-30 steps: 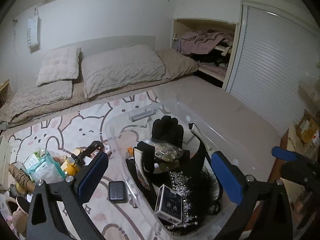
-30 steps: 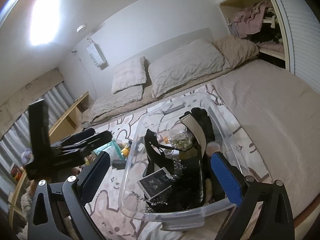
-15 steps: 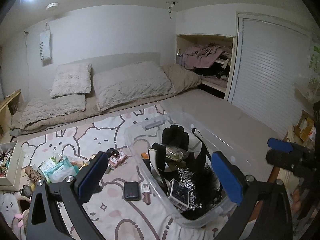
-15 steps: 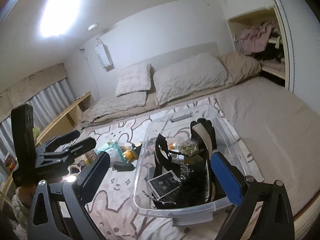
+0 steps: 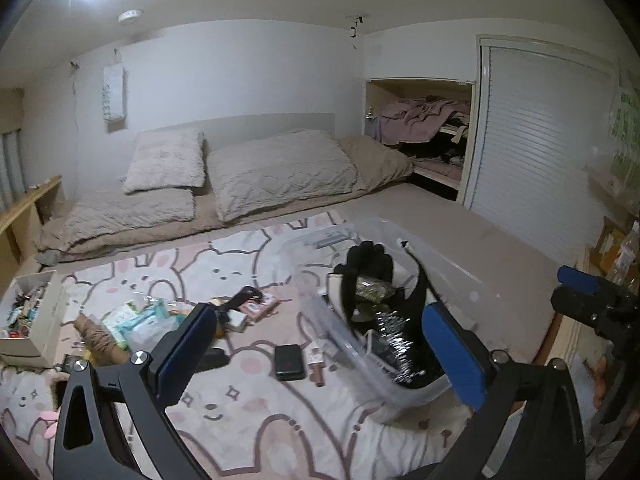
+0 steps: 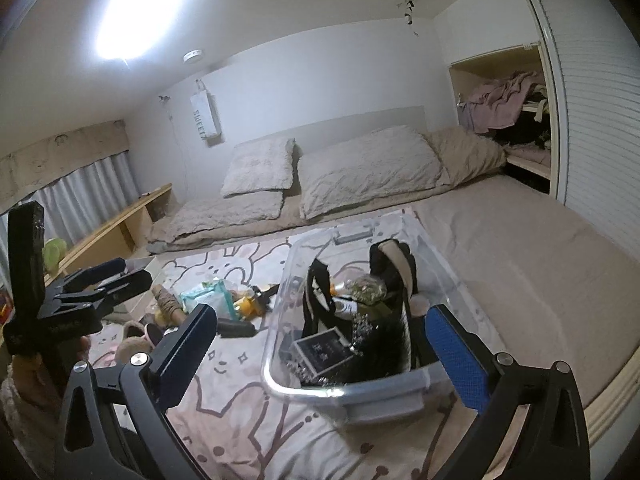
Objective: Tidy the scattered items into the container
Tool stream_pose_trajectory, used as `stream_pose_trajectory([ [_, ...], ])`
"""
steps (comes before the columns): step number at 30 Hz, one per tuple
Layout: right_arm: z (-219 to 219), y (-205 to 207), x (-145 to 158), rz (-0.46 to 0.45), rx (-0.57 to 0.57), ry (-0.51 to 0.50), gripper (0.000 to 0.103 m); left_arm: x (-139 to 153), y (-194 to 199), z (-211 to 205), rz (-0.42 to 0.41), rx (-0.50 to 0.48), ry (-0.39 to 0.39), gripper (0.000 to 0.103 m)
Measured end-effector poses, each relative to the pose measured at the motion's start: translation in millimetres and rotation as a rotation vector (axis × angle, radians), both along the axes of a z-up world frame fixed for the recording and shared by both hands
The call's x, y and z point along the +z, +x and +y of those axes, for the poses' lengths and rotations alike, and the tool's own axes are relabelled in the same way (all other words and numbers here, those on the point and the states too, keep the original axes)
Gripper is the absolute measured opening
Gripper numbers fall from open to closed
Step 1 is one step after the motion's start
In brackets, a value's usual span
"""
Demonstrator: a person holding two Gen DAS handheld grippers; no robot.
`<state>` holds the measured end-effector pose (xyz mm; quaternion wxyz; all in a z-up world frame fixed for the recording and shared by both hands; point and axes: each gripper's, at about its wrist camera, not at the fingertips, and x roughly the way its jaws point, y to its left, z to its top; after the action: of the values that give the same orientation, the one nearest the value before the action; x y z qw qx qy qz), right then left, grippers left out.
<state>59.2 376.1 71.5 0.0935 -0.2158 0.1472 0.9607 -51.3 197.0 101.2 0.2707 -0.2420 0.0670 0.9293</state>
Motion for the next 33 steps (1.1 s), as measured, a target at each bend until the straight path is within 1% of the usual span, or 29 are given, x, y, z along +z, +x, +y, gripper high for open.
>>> stream_pose_trajectory([
  [3,-8,6,-5,-0.001,-0.014,0.025,0.103,-4,8,-10,0.020,0.014,-0.005,0.103],
  [14,-45,19,-24,0.014,-0.004,0.098,0.103,-21,29,-46,0.044,0.058,0.033,0.103],
  [20,-57,22,-35,0.027,-0.012,0.151,0.103,-31,34,-60,0.062,0.111,0.052,0.103],
  [24,-63,25,-41,0.036,-0.017,0.181,0.103,-40,36,-66,0.041,0.123,0.066,0.103],
  [27,-69,26,-43,0.040,-0.023,0.221,0.103,-46,38,-69,0.027,0.121,0.073,0.103],
  [33,-78,25,-50,0.030,-0.039,0.272,0.103,-57,48,-69,0.048,0.126,0.044,0.103],
])
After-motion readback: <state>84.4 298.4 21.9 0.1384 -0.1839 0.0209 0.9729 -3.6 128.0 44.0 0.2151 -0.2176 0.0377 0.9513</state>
